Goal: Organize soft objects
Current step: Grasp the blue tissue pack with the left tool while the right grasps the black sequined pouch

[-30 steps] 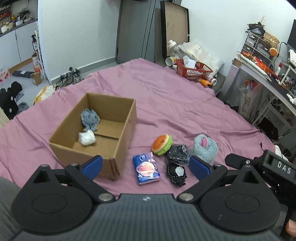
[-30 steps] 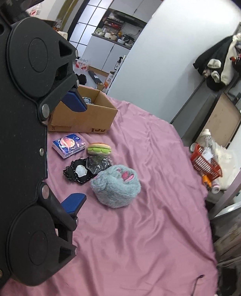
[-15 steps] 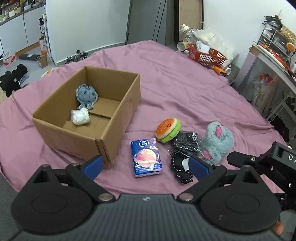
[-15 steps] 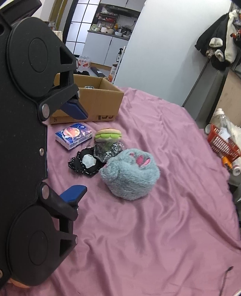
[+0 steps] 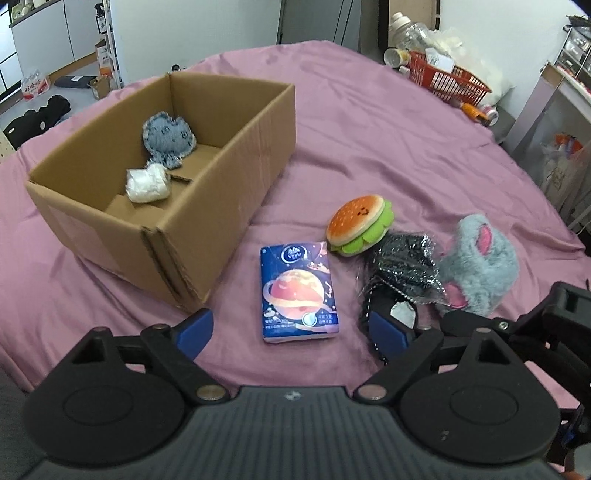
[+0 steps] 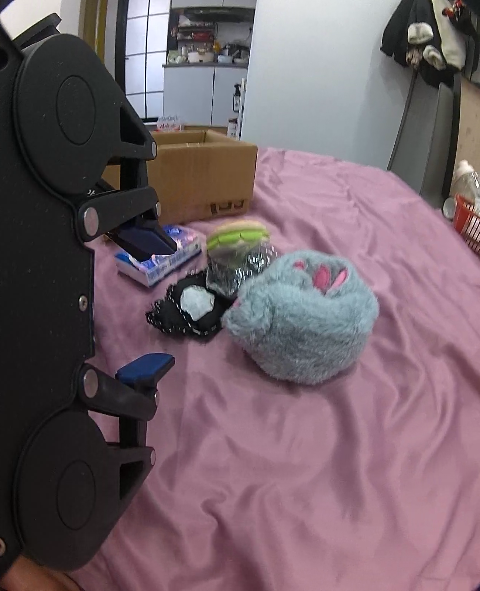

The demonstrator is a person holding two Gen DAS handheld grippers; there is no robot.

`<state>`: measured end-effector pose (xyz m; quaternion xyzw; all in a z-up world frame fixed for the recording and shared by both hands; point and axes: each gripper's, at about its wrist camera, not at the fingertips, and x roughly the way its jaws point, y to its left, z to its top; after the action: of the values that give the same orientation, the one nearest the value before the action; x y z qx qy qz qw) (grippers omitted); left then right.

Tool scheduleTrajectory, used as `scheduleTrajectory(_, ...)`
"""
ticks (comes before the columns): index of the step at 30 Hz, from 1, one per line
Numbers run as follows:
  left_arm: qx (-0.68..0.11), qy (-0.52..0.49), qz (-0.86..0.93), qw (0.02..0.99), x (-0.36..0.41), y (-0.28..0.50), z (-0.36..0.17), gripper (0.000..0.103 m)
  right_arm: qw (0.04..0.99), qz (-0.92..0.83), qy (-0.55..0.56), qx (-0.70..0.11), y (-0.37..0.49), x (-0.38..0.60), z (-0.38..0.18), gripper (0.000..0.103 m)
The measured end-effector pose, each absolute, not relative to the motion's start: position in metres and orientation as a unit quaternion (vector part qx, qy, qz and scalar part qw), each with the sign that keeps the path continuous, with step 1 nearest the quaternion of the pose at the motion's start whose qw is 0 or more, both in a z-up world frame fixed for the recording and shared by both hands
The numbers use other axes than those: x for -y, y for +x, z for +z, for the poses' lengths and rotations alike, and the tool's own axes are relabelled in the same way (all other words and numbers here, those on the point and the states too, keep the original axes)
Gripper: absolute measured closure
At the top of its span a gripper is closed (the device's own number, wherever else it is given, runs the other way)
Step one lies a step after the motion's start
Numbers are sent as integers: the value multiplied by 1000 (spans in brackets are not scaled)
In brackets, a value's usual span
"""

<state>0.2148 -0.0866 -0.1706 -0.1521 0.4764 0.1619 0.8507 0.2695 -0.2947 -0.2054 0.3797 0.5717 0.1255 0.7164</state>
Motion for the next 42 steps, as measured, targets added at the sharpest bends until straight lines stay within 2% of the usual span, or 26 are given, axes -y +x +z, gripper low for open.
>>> scheduleTrajectory(5,-482,-149,172,846,90,223,-187,12,707,117,376,-587,278,289,-218,48)
scheduleTrajectory(12,-481,-158,193,840,86,227,-204,20,692,115,384,-600,285,285,-233,53)
scheduleTrajectory(14,-479,-160,197,840,85,227,-208,32,691,116,385,-601,286,284,-234,54)
scheduleTrajectory(15,-477,-162,201,840,85,226,-209,35,691,116,383,-602,286,283,-234,54)
scheduleTrajectory(16,-471,-163,201,843,85,224,-209,45,690,115,383,-603,287,283,-235,54)
scheduleTrajectory(17,-467,-163,198,846,86,224,-208,50,690,114,383,-604,287,282,-235,54)
scheduleTrajectory(24,-473,-170,189,843,86,224,-201,51,693,122,373,-605,290,276,-237,54)
scheduleTrajectory(26,-474,-169,187,844,86,222,-197,51,691,123,375,-605,290,275,-240,63)
scheduleTrajectory(27,-474,-167,184,845,86,221,-195,51,689,129,384,-601,290,276,-241,80)
scheduleTrajectory(28,-474,-167,183,845,86,220,-193,51,686,136,390,-599,290,278,-241,86)
scheduleTrajectory(33,-471,-173,169,848,83,209,-175,51,703,162,396,-568,281,279,-229,93)
scheduleTrajectory(42,-432,-174,143,873,76,185,-129,51,736,197,395,-513,257,284,-196,96)
